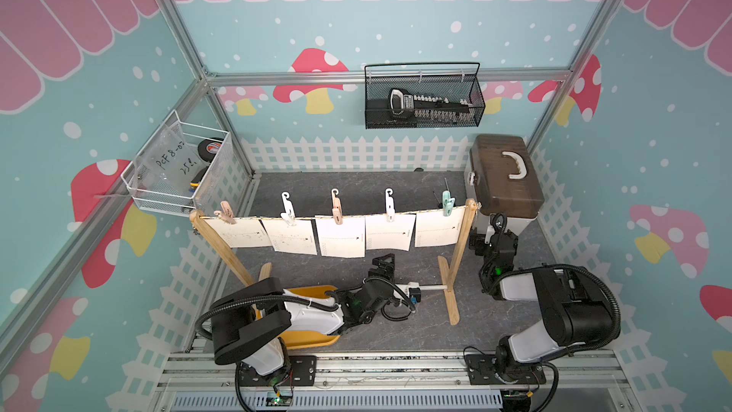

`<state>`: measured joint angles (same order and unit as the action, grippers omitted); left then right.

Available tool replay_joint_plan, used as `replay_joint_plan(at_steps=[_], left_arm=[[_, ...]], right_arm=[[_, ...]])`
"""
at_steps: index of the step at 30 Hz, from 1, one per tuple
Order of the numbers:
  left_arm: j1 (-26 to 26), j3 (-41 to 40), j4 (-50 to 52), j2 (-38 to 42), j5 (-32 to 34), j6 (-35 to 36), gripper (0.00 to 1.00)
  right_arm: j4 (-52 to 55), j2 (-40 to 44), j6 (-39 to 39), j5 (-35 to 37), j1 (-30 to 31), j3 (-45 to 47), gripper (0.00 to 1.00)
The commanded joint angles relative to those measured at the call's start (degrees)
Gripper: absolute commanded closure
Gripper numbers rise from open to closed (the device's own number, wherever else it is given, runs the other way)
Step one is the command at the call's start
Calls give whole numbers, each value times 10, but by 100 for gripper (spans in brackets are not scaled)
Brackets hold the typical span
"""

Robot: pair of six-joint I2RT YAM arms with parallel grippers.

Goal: Remove the postcards from the strings
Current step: Pinch the postcard on the clothesline.

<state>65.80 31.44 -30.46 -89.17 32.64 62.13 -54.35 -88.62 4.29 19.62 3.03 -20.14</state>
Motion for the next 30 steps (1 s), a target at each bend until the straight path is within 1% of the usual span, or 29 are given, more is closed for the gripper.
replay_joint_plan(at_steps=[1,5,8,11,14,15,18,20,21,23,26,27,28,30], left_arm=[[41,27,50,40,-4,10,0],[83,46,110,81,-25,-23,0],[114,56,138,110,-36,-36,0],[137,68,160,141,-47,-49,0],[151,80,182,171,-57,-79,0],[155,86,194,179,-59,-90,0],[167,122,259,202,-58,-146,0],[169,156,312,213,-60,-201,0],[169,173,333,219,-63,-226,0],[169,190,341,237,-67,-263,0],[169,195,337,278,-118,-277,0],[169,196,334,293,-137,-277,0],[169,199,333,306,-155,-279,0],[169,214,338,326,-168,-301,0]], right_arm=[[-5,11,-9,-4,-1,5,1],[-6,14,-10,-7,0,7,1],[7,38,-21,-33,0,8,1],[59,103,-16,-20,0,10,2],[100,171,-15,-30,0,16,1],[119,196,-2,-33,0,15,1],[189,277,17,-83,0,-2,1],[257,328,46,-106,0,-29,1],[311,354,76,-105,0,-49,1],[412,401,158,-71,0,-86,1],[566,476,370,24,-1,-124,1],[571,505,390,24,-1,-118,1],[555,534,383,-7,-2,-110,1],[531,587,393,-52,-1,-98,1]])
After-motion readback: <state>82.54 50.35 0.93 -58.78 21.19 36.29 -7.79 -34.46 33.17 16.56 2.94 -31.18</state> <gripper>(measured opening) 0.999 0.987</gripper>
